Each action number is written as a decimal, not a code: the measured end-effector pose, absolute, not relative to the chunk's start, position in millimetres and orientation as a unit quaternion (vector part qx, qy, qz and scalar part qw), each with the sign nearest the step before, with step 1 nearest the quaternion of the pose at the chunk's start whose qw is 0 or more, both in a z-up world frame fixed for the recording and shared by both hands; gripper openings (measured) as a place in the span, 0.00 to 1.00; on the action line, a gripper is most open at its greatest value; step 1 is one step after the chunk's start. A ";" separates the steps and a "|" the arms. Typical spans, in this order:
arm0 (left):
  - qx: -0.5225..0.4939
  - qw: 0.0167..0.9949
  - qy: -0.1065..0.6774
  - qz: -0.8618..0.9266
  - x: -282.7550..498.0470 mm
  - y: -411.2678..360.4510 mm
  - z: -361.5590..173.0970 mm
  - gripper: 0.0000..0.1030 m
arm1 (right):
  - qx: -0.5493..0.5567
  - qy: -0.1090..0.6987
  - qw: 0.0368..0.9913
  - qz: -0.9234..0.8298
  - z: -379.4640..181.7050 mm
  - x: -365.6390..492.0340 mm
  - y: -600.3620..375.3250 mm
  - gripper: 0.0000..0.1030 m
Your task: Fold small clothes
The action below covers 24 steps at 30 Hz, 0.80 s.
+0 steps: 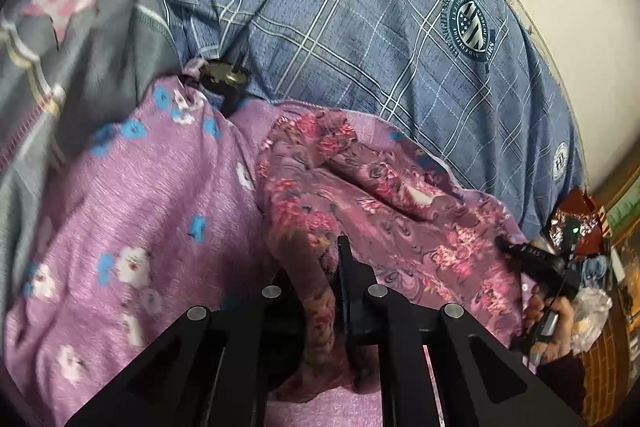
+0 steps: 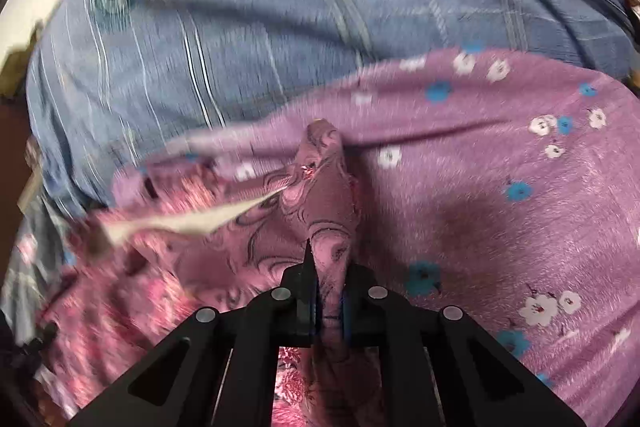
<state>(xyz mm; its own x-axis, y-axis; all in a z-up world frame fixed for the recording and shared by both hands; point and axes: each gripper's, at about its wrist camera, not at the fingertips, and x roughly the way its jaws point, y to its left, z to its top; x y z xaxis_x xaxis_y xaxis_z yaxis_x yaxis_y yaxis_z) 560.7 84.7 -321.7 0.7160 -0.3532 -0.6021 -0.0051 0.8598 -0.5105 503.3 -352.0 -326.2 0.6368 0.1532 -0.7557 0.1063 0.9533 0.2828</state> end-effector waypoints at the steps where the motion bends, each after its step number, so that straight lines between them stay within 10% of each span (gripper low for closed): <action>1: -0.229 0.895 0.373 -0.083 556.9 86.4 -322.1 0.09 | 0.154 0.419 0.895 0.007 -323.3 501.5 -353.6 0.07; 6: -0.162 0.892 0.418 0.054 556.4 104.7 -338.1 0.10 | 0.151 0.455 0.877 -0.042 -356.5 507.9 -365.7 0.11; 8: -0.191 0.900 0.386 0.068 547.2 114.6 -326.7 0.10 | 0.162 0.462 0.870 -0.057 -361.1 506.9 -371.6 0.32; 13: -0.184 0.935 0.302 0.030 536.1 90.1 -297.6 0.29 | 0.145 0.355 0.923 -0.042 -297.9 479.2 -357.9 0.51; 24: -0.197 0.895 0.399 -0.031 589.6 36.6 -342.2 0.41 | 0.020 0.491 0.851 0.188 -329.9 519.0 -178.8 0.18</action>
